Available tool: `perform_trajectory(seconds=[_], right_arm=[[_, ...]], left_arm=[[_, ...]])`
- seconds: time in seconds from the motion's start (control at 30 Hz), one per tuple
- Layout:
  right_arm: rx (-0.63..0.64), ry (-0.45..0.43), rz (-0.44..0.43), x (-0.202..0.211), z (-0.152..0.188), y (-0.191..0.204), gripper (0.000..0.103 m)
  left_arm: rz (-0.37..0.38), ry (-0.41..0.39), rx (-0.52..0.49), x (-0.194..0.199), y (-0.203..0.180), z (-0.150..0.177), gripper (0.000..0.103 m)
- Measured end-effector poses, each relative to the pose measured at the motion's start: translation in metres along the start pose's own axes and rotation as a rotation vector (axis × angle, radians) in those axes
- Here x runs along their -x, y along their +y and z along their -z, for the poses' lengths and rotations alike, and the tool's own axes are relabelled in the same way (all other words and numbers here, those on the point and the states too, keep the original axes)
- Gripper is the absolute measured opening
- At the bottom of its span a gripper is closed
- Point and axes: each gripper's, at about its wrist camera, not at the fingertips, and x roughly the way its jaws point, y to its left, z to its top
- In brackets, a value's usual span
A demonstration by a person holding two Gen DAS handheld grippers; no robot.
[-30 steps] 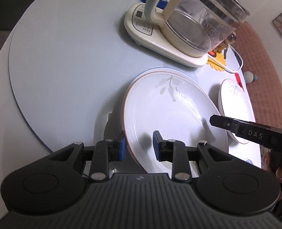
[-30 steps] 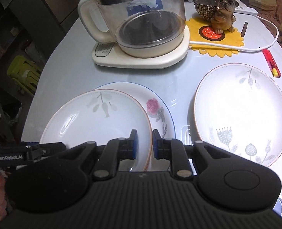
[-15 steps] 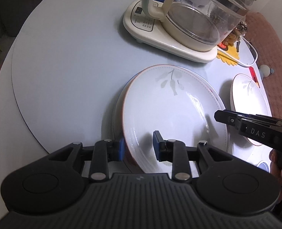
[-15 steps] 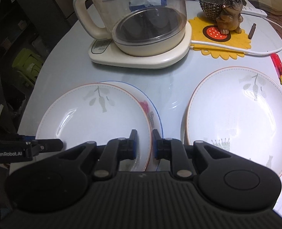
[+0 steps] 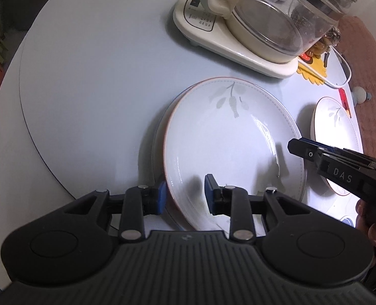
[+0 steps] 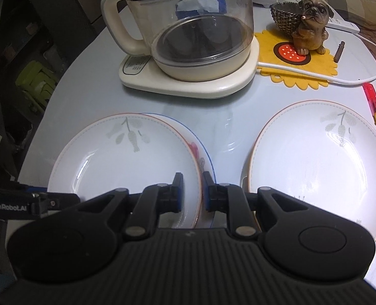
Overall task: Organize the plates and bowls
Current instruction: 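Lift the leaf plate with both tools and carry it over the rose-pattern plate, then lower the leaf plate onto the rose plate and open both tools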
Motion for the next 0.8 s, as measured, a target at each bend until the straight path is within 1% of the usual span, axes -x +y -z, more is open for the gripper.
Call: perform_trajectory(seconds=[0.13,0.27,0.37,0.47,0.63,0.8], right_arm=[[-0.017,0.005,-0.005,0.001,-0.001,-0.002,0.018],[-0.03,0.003,-0.008,0.002,0.0,-0.004,0.018],[-0.062,0.002,-0.024,0.003,0.0,-0.01,0.016],[-0.08,0.003,-0.031,0.006,-0.001,-0.012,0.018],[-0.069,-0.004,-0.027,0.012,0.0,-0.009,0.018],[-0.052,-0.039,-0.015,0.028,-0.004,-0.002,0.018]], left_arm=[[0.01,0.004,0.022,0.003,0.003,0.003,0.034],[0.041,0.016,0.064,0.005,0.01,0.005,0.034],[0.039,0.015,0.069,0.008,0.011,0.006,0.034],[0.045,0.012,0.083,0.012,0.015,0.009,0.034],[0.053,-0.01,0.122,0.022,0.022,0.013,0.034],[0.05,-0.053,0.113,0.043,0.021,0.018,0.034]])
